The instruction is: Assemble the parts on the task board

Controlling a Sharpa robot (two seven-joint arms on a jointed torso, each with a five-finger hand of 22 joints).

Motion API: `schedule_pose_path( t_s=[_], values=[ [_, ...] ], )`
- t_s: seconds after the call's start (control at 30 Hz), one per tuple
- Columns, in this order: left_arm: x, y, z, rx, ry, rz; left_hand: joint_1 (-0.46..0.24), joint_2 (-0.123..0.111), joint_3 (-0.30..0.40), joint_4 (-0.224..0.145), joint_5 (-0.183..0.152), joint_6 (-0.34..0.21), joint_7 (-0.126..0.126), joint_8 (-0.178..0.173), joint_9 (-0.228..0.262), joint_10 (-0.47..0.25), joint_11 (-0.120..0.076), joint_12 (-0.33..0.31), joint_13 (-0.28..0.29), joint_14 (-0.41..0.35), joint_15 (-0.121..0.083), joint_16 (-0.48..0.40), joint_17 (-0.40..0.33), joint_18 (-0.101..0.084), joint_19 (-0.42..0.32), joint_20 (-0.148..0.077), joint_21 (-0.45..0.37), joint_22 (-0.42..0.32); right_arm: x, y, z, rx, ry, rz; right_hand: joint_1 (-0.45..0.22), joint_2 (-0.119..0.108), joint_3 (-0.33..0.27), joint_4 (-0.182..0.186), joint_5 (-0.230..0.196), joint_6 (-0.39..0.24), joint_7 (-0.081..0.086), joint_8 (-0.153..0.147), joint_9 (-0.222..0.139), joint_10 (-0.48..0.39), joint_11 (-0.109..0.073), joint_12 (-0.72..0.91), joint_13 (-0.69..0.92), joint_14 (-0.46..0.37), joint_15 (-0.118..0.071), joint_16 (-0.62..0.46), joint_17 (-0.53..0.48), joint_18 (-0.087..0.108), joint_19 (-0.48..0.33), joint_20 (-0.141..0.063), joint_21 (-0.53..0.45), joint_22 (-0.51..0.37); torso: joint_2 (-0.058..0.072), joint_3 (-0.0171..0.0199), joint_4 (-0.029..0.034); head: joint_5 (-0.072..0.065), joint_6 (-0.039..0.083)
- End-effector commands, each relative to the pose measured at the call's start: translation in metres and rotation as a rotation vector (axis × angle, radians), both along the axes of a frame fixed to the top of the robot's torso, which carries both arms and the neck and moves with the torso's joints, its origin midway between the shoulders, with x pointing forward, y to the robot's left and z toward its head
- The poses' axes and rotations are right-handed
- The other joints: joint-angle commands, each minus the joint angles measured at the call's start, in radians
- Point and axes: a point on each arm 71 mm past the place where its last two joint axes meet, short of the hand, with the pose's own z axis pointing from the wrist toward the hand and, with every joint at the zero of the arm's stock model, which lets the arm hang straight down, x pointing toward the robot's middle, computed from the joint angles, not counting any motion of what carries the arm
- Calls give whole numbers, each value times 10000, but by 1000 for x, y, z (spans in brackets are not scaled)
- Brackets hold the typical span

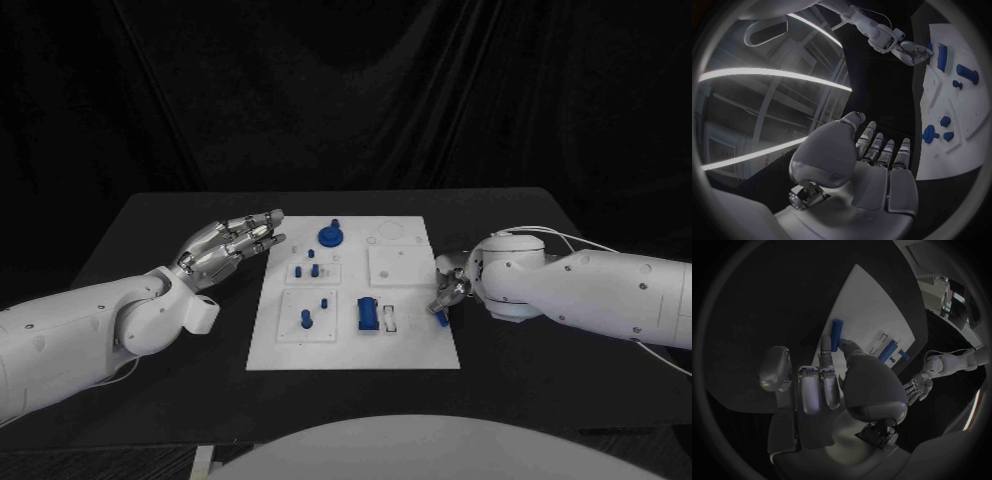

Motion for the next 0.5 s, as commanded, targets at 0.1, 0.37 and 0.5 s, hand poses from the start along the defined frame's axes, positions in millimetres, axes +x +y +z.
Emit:
schedule_pose_path(
  t_s=[0.1, 0.37, 0.5],
  values=[
    [-1, -2, 2, -399, -258, -97, 162, -50, 132, 31, 184, -64, 46, 93, 82, -18, 101, 84, 122, 109, 51, 108, 14, 450, 116, -11, 45, 158, -5, -1, -5, 421, 289, -525, 448, -189, 1949, -917, 107, -325, -62, -403, -553, 988, -25, 166, 2657, 761, -96, -107, 1233, 556, -37, 47, -278, 1463, -2, -1, 0, 45, 1],
    [-1, -1, 1, -370, -180, -138, 168, -40, 145, 28, 186, -82, 50, 88, 79, -19, 110, 83, 122, 109, 54, 109, 14, 446, 122, -10, 49, 162, -11, -1, 2, 1387, 246, -1182, 6, -304, 2485, -1211, 170, -141, -161, -111, -297, 988, -109, 166, 2657, 773, -151, -81, 1283, 543, 10, 11, -219, 1505, 0, -1, 2, 145, 1],
    [-1, -2, 1, -372, -153, -163, 177, -26, 165, 24, 187, -87, 54, 85, 79, -16, 125, 89, 123, 114, 63, 118, 15, 439, 140, -7, 58, 177, -12, 1, 8, 2175, 757, -1845, -137, -304, 2559, -1216, 121, -161, -175, -69, -246, 988, -121, 166, 2657, 773, -160, -81, 1280, 542, 14, 1, -223, 1509, -1, -1, 2, 178, 1]
  ],
)
